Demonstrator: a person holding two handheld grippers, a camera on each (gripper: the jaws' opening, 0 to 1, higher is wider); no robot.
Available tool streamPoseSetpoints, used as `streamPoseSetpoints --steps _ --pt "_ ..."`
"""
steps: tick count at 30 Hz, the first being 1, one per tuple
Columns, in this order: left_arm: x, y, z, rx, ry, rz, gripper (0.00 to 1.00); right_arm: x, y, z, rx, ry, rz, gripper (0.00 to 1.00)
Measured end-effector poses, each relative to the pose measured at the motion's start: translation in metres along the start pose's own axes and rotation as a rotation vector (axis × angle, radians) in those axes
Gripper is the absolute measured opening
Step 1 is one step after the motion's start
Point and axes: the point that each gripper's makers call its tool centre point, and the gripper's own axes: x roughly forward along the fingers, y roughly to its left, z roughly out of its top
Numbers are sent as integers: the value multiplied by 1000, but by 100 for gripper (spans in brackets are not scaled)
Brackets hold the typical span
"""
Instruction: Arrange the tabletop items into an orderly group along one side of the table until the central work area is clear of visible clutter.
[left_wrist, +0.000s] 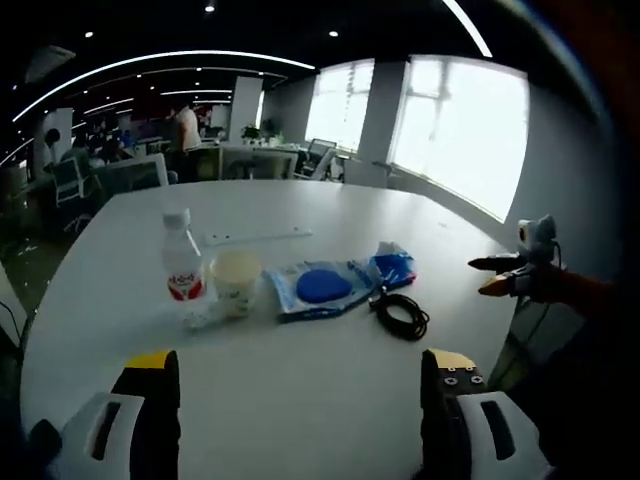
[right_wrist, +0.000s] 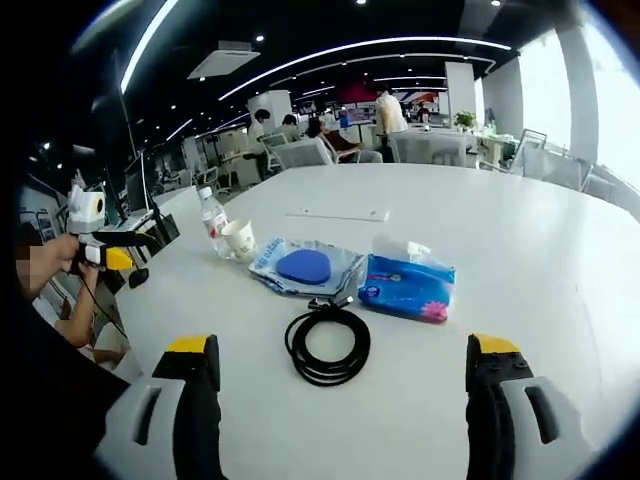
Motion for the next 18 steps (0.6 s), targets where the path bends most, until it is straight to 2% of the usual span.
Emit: streamPoseSetpoints --steps 5,18 --pt "0 -1 -3 -6 -1 -7 99 -1 1 3 2 -7 1 100" --pt "3 -3 -3 -8 -6 -18 99 2 -4 -3 7 6 2 100"
